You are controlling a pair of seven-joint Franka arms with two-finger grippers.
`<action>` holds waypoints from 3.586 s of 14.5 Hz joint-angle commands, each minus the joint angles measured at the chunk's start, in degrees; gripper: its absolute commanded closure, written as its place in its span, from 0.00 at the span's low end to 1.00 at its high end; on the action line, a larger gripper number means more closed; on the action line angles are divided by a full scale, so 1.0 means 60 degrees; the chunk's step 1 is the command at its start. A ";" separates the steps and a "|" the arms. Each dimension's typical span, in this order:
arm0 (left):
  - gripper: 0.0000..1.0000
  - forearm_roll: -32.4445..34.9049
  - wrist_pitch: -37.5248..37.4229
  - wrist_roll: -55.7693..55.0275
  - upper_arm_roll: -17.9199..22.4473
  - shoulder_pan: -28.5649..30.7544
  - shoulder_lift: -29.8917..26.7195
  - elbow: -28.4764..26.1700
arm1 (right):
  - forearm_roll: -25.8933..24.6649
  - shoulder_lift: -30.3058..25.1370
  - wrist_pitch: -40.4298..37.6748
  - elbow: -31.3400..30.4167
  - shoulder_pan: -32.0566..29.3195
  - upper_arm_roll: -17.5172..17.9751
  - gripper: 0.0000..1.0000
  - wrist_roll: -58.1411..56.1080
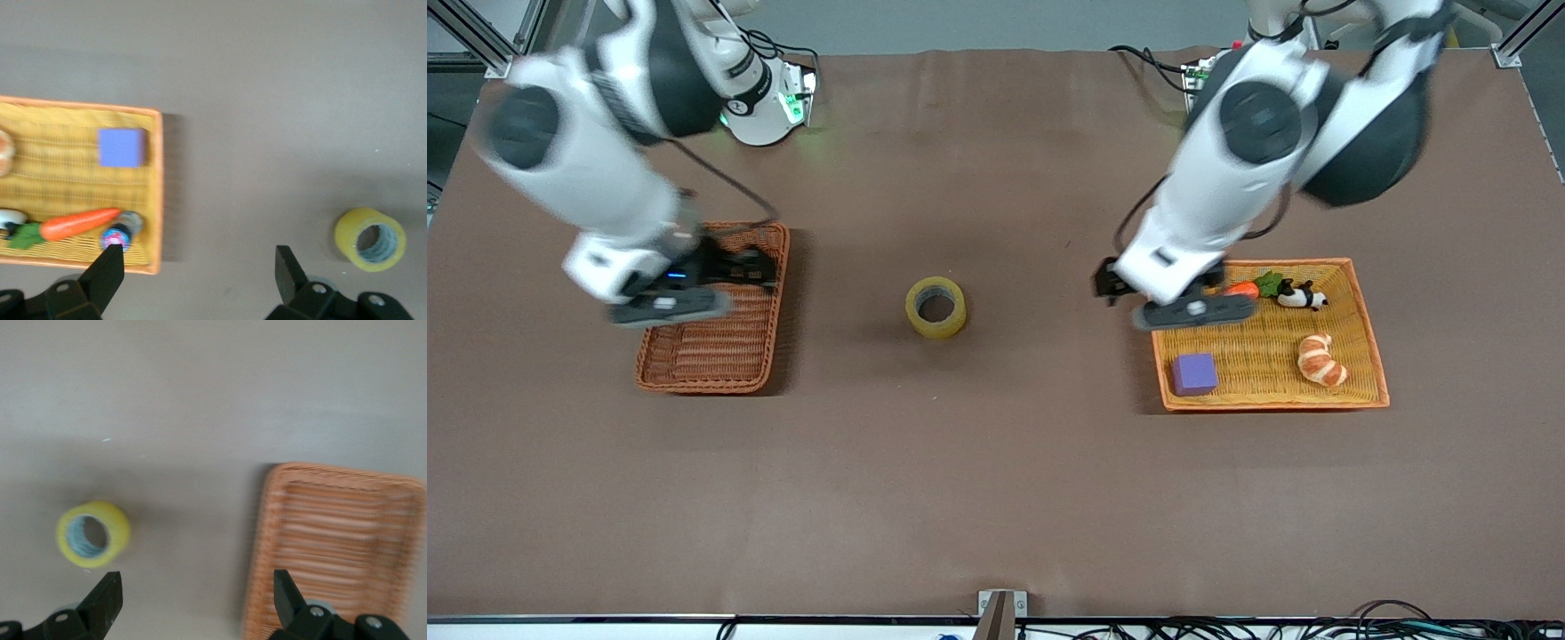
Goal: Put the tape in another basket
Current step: 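Set the tape down mid-table while the right gripper reaches toward it, then grasp the tape roll with the right gripper, then carry the tape roll over the empty wicker basket with the right gripper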
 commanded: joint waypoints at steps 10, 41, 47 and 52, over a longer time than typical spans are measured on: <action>0.00 -0.0574 -0.1899 0.2504 0.0017 0.2625 -0.2604 -0.1061 | -0.0415 0.2939 0.5254 -0.2344 0.1423 0.1151 0.00 0.3301; 0.01 -0.0311 -0.1431 0.4496 0.2006 0.1617 -0.2957 -0.1619 | -0.1427 0.0087 0.2121 -0.2883 0.0252 -0.1730 1.00 0.0088; 0.00 -0.0267 -0.1431 0.4382 0.2039 0.1644 -0.3002 -0.1854 | -0.1426 -0.0077 0.2472 -0.3910 0.0179 -0.3946 0.99 -0.2659; 0.00 -0.0135 -0.1270 0.4279 0.1937 0.1644 -0.2826 -0.1825 | -0.1412 0.0318 0.4537 -0.5303 -0.0040 -0.3976 0.98 -0.2689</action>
